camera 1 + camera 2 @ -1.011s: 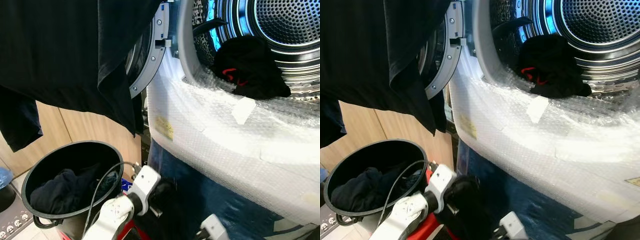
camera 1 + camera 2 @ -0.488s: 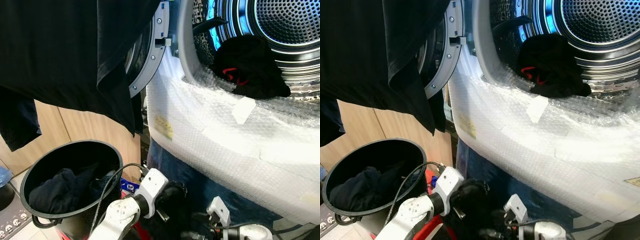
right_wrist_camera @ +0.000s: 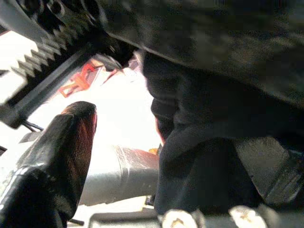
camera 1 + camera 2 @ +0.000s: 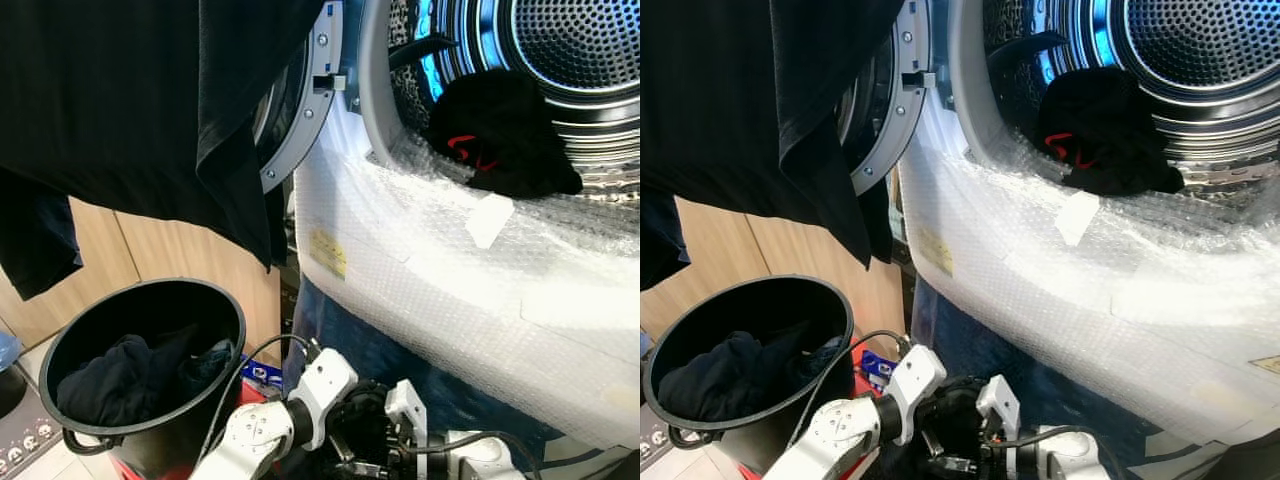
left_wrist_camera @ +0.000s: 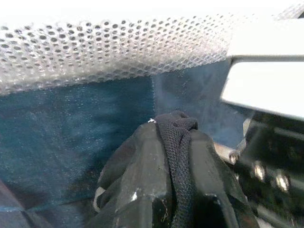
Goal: Clothes washing
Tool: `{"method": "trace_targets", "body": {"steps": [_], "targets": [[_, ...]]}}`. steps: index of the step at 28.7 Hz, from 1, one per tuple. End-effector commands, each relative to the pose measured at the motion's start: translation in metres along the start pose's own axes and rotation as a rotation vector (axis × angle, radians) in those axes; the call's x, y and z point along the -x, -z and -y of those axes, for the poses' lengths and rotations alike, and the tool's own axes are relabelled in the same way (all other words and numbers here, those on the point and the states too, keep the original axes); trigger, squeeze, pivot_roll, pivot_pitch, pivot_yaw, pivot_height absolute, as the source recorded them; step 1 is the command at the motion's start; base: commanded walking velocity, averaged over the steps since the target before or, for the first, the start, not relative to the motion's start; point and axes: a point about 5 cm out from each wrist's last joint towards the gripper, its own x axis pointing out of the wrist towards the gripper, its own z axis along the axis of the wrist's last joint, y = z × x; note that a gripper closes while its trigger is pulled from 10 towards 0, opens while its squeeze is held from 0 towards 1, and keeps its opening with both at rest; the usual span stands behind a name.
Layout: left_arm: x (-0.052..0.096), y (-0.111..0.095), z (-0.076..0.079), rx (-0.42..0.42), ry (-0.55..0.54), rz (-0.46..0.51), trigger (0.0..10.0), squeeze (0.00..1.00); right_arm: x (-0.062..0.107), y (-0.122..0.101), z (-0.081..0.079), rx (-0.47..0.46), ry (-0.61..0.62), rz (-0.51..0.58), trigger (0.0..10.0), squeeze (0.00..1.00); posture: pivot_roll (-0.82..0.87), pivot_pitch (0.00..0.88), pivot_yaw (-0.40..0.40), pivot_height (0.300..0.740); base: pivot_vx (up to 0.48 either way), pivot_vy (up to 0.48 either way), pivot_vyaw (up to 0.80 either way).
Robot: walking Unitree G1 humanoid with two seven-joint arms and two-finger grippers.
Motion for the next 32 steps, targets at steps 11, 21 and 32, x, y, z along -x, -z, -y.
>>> {"method": "trace_targets", "body": {"steps": [11, 21, 32], "targets": [[-0.012, -0.019, -0.010, -0.006, -0.073, 0.068, 0.0, 0.00, -0.016, -0.006, 0.014, -0.108, 0.296, 0.125, 10.0, 0.00, 0.07, 0.000, -0.068, 0.740, 0.000, 0.000, 0.00], [-0.012, -0.023, -0.014, 0.002, -0.112, 0.078, 0.0, 0.00, -0.007, 0.000, 0.026, -0.229, 0.548, 0.216, 10.0, 0.00, 0.08, 0.000, -0.073, 0.740, 0.000, 0.000, 0.00], [-0.011, -0.028, -0.016, -0.011, -0.115, 0.086, 0.0, 0.00, 0.007, 0.002, 0.040, -0.378, 0.823, 0.358, 10.0, 0.00, 0.07, 0.000, -0.059, 0.740, 0.000, 0.000, 0.00]]}}
